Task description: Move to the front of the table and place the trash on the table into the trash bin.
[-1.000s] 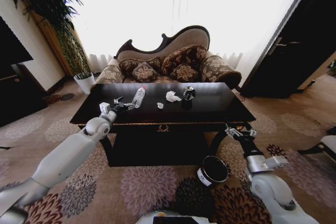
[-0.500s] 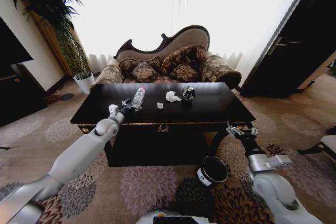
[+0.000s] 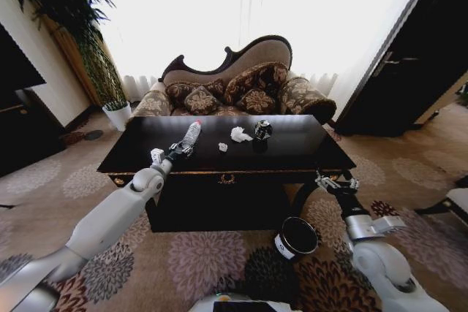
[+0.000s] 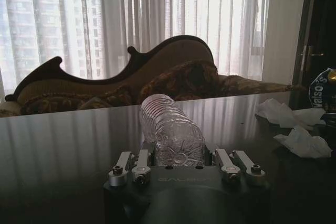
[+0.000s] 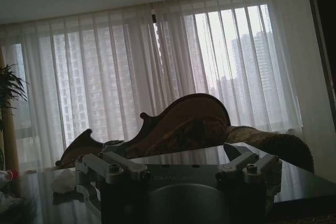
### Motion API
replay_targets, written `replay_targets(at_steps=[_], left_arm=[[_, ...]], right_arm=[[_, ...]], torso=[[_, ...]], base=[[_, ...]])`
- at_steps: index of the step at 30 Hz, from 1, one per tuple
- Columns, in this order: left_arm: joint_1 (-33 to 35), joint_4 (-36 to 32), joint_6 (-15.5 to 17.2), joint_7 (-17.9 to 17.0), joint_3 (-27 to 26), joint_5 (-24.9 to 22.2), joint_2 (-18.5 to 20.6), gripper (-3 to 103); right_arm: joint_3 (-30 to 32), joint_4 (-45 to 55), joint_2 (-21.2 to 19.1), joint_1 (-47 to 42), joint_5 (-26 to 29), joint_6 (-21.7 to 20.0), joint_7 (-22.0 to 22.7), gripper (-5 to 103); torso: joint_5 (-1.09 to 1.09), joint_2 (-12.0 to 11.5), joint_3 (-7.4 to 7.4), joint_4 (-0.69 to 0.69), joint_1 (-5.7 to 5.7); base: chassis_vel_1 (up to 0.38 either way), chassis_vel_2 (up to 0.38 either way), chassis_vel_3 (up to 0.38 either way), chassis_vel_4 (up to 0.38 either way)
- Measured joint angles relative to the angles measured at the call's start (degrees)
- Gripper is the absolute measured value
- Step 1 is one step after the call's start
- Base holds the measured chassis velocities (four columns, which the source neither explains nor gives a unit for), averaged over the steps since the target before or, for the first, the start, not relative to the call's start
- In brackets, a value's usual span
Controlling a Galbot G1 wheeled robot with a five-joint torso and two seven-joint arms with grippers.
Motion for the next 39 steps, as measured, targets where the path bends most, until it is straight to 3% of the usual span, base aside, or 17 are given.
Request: replay_targets(at_steps=[2,7,14,18,19,24,31,36,39], left_arm=[[0.99,-1.16,0.0,-0.02,-0.71,0.32,0.7,42],[3.05,-4.94,0.2,-0.16,-2.01,0.62,2.56,42],[5.99,-20.68,2.61,-1.61,-3.1,-2.57,8.14,42],[6.26,-24.55,2.89,-1.63,-2.7,-3.22,9.76,42],[6.38,-28.51,3.4,-1.96,-1.62,-3.92,10.97,42],[4.97,-36.01,4.86,-3.43,3.76,-5.29,12.03,42],[0.91,-38.35,5.34,-3.41,12.82,-5.33,11.45,42],[-5.06,-40.14,6.49,-5.12,19.52,-9.4,8.91,42],[-9.36,-41.45,7.82,-6.89,22.83,-13.43,6.34,42]], right_arm=[[-0.13,0.0,0.22,-0.15,-0.58,0.0,-0.03,100],[-0.32,0.08,0.72,-0.48,-1.61,0.01,-0.07,100],[-1.12,0.71,1.44,-0.47,-4.38,0.14,-0.22,100],[-1.15,1.11,1.68,-0.88,-4.41,0.15,-0.56,100],[-1.15,1.15,2.07,-1.32,-5.12,0.41,-0.89,100],[-1.4,1.47,3.43,-2.22,-8.6,1.53,-1.43,100],[-1.88,2.48,4.8,-3.18,-12.16,2.28,-2.04,100],[-1.64,1.65,5.36,-3.45,-18.82,4.22,-2.1,100],[-0.28,0.23,5.5,-3.92,-30.19,7.1,-2.84,100]], torso=[[0.0,0.0,0.0,0.0,0.0],[-0.01,0.0,0.0,-0.01,0.0],[0.0,0.0,0.0,0.0,-0.01],[0.02,0.0,-0.01,0.0,0.0],[0.0,0.0,0.0,0.0,0.0],[0.01,0.0,-0.01,0.0,0.0],[0.0,0.0,0.0,0.0,-0.01],[0.01,0.0,0.0,0.0,0.0],[0.02,0.0,0.0,-0.01,0.0]], base=[[0.0,0.0,0.0,0.0],[0.0,0.0,0.0,0.0],[0.0,0.0,0.0,0.0],[0.0,0.0,0.0,0.0],[0.0,0.0,0.0,0.0],[0.0,0.0,0.0,0.0],[0.0,0.0,0.0,0.0],[0.0,0.0,0.0,0.0],[0.0,0.0,0.0,0.0]])
